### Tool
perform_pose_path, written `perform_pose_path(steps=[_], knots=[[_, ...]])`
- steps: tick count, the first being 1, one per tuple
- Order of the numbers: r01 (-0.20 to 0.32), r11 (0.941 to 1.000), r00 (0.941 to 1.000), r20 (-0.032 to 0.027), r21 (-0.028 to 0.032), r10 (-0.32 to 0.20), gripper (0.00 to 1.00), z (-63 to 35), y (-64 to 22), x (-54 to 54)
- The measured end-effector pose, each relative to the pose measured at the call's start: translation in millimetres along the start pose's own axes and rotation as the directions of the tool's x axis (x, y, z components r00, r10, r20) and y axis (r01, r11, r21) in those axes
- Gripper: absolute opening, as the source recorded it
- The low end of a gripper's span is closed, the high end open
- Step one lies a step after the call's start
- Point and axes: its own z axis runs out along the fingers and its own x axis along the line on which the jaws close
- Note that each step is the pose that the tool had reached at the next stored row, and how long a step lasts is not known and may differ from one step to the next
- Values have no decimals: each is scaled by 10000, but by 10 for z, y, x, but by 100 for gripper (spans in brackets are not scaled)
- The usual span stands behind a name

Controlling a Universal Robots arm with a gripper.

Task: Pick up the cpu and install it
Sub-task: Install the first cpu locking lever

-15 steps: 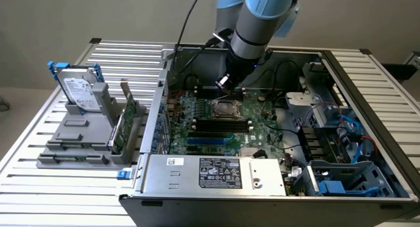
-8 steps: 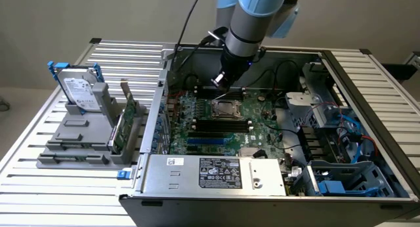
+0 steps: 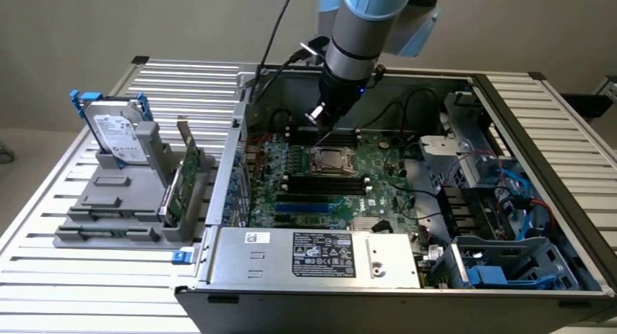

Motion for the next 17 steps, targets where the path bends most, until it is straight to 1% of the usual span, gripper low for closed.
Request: perform_pose_path(steps=[2, 4, 13, 17], knots=[[-1, 10000, 10000, -2, -2, 1, 11, -41, 40, 25], [-1, 10000, 10000, -1, -2, 1, 11, -61, 61, 40], [0, 10000, 10000, 3, 1, 0, 11, -72, 32, 67], [5, 10000, 10000, 14, 14, -5, 11, -73, 15, 58]])
